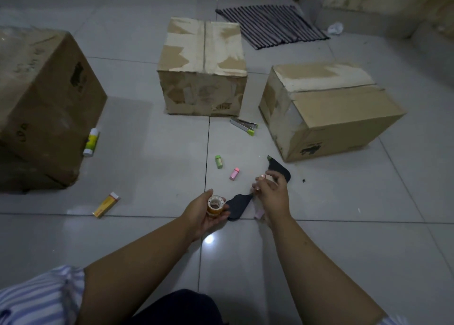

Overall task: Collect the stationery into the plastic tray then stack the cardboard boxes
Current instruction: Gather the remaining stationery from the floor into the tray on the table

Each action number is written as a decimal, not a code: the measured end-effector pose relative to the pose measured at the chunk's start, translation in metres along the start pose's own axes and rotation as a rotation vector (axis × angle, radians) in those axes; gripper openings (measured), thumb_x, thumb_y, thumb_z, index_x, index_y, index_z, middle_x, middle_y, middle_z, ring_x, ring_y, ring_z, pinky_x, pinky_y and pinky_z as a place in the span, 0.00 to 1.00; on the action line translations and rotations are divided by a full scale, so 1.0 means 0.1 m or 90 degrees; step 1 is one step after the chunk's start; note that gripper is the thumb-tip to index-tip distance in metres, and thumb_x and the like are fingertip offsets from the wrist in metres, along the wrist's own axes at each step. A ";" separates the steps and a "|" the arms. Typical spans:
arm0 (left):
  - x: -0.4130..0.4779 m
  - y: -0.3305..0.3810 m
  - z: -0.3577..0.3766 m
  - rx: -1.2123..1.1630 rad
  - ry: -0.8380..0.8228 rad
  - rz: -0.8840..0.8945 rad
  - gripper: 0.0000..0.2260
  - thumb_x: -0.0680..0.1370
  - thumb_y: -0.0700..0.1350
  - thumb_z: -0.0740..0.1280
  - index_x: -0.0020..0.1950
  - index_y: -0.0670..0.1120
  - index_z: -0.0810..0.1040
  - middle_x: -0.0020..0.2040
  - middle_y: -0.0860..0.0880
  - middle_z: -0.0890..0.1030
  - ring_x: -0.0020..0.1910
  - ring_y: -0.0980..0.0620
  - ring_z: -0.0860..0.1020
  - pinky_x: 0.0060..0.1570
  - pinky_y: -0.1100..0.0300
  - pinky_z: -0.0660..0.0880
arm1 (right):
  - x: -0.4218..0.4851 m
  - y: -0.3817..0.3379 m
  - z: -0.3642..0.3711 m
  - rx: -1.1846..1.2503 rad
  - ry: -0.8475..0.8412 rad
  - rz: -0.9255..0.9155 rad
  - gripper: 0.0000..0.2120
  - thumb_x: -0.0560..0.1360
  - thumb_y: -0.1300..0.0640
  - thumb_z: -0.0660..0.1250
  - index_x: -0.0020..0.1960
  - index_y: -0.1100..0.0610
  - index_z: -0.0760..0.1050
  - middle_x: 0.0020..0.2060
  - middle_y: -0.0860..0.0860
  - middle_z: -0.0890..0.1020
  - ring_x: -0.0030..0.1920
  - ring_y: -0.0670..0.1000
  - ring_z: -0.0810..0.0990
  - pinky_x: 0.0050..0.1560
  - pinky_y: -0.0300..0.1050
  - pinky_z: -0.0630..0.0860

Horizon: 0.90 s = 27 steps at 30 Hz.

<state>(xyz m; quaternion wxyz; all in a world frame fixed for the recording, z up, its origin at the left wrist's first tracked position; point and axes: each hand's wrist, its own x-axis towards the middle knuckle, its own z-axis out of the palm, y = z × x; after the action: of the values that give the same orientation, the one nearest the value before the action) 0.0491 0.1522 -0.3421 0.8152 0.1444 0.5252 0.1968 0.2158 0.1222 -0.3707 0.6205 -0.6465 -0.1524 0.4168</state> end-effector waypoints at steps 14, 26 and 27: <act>-0.10 -0.25 0.04 0.067 -0.022 -0.020 0.19 0.82 0.50 0.55 0.44 0.38 0.76 0.39 0.40 0.78 0.39 0.46 0.78 0.30 0.60 0.80 | -0.33 0.22 -0.35 -0.495 0.075 -0.009 0.15 0.69 0.51 0.74 0.39 0.59 0.71 0.31 0.47 0.72 0.32 0.44 0.70 0.29 0.29 0.63; -0.15 -0.21 0.05 0.060 -0.035 -0.016 0.19 0.82 0.50 0.55 0.44 0.37 0.76 0.36 0.41 0.80 0.37 0.46 0.79 0.33 0.59 0.80 | -0.42 0.06 -0.30 -0.123 -0.009 0.177 0.10 0.72 0.56 0.64 0.33 0.55 0.69 0.29 0.50 0.71 0.28 0.48 0.65 0.27 0.38 0.63; -0.15 -0.20 0.06 0.065 -0.040 -0.014 0.19 0.82 0.51 0.55 0.42 0.38 0.77 0.33 0.42 0.81 0.35 0.47 0.80 0.33 0.60 0.80 | -0.42 0.03 -0.32 0.033 -0.061 0.232 0.07 0.71 0.57 0.62 0.35 0.55 0.70 0.30 0.51 0.73 0.27 0.47 0.67 0.26 0.38 0.64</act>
<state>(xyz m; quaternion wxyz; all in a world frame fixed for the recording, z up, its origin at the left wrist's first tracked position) 0.0521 0.1276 -0.3363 0.8248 0.1861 0.5105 0.1564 0.2124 0.0700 -0.3619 0.5432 -0.6268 -0.0512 0.5563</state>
